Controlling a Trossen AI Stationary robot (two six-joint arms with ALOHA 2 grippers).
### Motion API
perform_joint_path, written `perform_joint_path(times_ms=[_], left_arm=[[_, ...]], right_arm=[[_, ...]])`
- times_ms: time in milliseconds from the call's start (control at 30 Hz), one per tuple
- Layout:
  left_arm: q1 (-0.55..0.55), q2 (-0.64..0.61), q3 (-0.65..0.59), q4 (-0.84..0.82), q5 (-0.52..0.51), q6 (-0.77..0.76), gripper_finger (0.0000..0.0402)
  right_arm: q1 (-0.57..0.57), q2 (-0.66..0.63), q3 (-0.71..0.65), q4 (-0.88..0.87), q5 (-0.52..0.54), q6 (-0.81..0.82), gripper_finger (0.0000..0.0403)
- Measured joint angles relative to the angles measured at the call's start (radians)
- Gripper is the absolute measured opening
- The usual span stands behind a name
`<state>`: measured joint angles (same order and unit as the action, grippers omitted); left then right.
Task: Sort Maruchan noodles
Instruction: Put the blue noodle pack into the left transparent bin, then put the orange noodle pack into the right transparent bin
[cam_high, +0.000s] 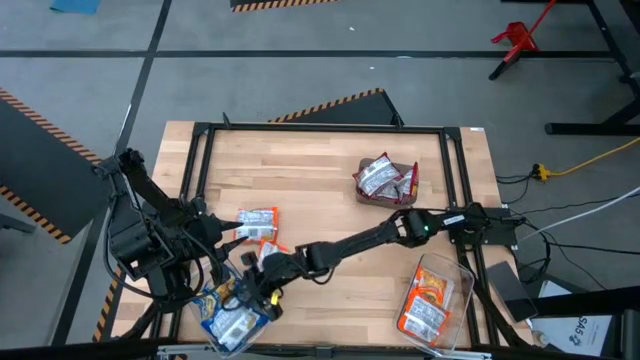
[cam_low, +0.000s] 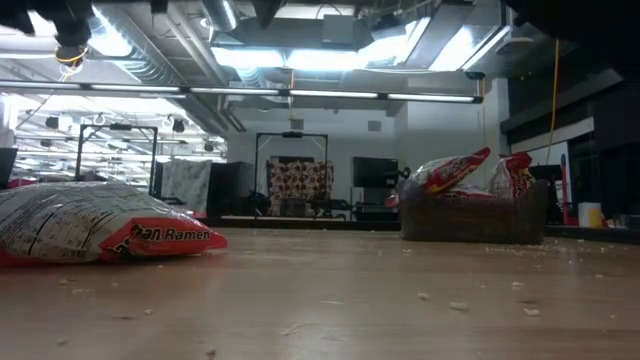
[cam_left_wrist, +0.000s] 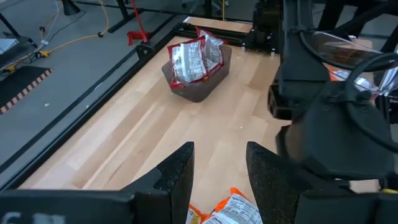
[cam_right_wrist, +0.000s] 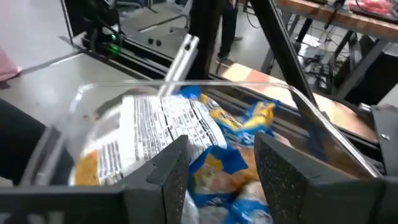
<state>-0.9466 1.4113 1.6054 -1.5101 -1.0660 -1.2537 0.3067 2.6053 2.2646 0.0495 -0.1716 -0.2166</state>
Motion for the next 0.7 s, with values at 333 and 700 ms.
perform_joint_path(times_ms=[333, 700], left_arm=[[0.0, 0.0, 0.0, 0.004, 0.007, -0.022, 0.0141], [-0.001, 0.0, 0.0, -0.001, 0.012, -0.02, 0.0141]], right_arm=[[0.0, -0.042, 0.0, -0.16, 0.094, -0.083, 0.0167], [-0.021, -0.261, 0.0, -0.726, 0.318, -0.192, 0.0167]])
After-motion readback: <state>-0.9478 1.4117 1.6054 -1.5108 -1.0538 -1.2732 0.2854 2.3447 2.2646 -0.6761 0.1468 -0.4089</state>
